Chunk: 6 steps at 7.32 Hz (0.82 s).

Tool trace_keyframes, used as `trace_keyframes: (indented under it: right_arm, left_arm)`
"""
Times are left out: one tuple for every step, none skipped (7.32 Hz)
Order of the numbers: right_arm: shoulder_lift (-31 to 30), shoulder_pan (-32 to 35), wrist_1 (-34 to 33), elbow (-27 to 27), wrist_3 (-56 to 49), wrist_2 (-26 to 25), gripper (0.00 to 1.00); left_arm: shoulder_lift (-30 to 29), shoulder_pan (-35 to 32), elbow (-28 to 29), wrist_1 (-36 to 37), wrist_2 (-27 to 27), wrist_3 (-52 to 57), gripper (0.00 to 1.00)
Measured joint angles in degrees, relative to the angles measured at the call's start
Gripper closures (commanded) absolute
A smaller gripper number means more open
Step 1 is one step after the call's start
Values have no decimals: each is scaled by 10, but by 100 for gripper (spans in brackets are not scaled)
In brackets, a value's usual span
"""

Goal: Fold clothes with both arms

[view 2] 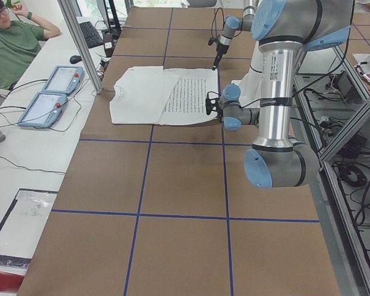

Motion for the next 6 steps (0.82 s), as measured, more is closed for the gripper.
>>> trace_keyframes:
  right_arm:
    - [0,0,-4,-3,8,-1,26]
    - [0,0,-10,-4,20,-1,26]
    - [1,0,-17,-3,28,-1,27]
    - [1,0,-21,-3,33,0,30]
    - [1,0,-23,-4,34,0,32]
    - [1,0,-24,-6,37,0,36]
  left_arm:
    - [0,0,-1,0,0,0,100]
    - [0,0,-3,0,0,0,100]
    - [0,0,-3,0,0,0,100]
    - [0,0,-3,0,0,0,100]
    - [0,0,-3,0,0,0,100]
    - [-1,0,-4,0,0,0,100]
